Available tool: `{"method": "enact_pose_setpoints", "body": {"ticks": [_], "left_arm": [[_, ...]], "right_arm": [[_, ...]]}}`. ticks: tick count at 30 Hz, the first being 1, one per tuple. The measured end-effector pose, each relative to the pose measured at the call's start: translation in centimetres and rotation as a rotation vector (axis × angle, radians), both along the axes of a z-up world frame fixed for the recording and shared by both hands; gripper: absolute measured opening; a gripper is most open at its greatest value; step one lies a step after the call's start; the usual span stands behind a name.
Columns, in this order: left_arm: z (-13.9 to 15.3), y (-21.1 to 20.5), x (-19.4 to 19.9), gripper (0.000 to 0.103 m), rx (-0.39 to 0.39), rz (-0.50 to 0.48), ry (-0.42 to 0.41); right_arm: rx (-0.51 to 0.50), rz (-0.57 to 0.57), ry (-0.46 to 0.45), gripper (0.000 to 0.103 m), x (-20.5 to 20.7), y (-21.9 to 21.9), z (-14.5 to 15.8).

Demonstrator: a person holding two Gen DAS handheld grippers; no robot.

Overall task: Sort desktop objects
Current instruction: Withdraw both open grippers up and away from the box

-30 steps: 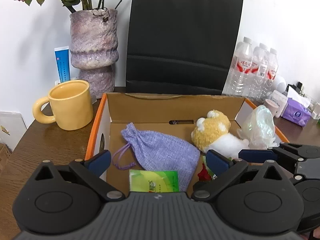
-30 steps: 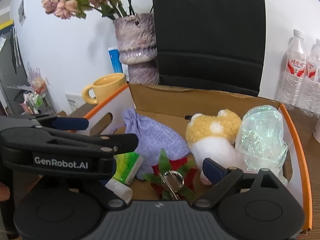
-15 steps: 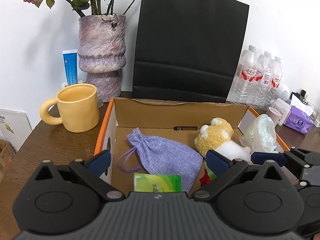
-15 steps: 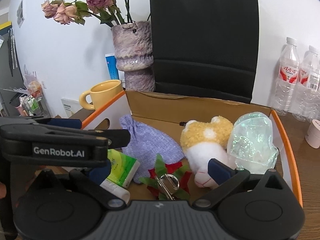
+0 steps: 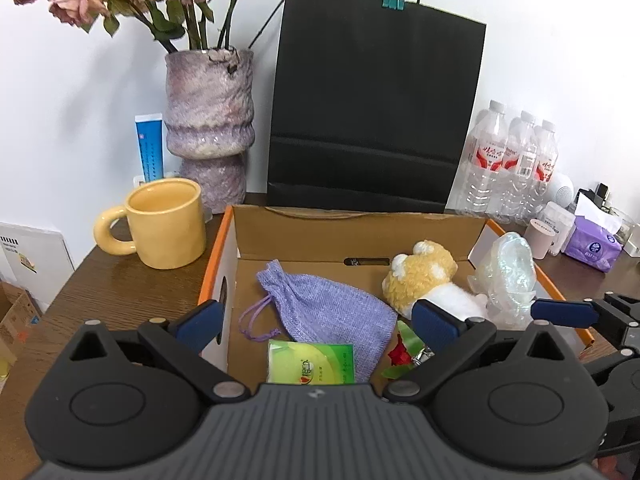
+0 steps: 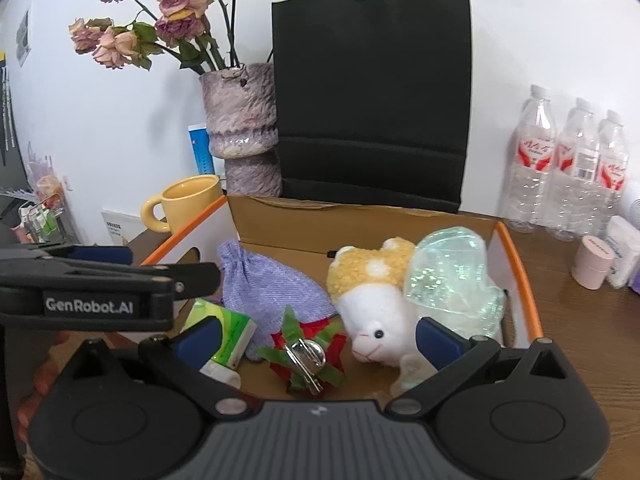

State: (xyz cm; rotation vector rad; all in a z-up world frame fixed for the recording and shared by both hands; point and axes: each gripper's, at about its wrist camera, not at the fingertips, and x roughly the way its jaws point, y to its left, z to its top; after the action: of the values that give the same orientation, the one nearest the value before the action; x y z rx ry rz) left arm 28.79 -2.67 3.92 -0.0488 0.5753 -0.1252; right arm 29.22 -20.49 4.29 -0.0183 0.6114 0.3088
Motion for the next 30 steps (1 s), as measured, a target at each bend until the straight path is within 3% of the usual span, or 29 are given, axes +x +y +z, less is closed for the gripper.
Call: {"method": "enact_pose_setpoints", "body": {"ticks": [11,22,30], "left_arm": [[2.4,-1.3,-3.9,0.103,0.015,-0.017,-0.029],[3.9,-3.1,-7.5,0.103,0.084,0.045,-0.019],[5.3,-3.0,-10.3,0.103,0.022,0.061,-0.037]], "right_arm": [[-0.06,-0.04,-0.013,0.103,-3.9,0.1,2.5],[-0.077,-0.083,0.003,0.103,-7.3,-0.7,4.0],[-0.017,-0.1,-0.008,0.103,-10.1,-2.0,5.5]]}}
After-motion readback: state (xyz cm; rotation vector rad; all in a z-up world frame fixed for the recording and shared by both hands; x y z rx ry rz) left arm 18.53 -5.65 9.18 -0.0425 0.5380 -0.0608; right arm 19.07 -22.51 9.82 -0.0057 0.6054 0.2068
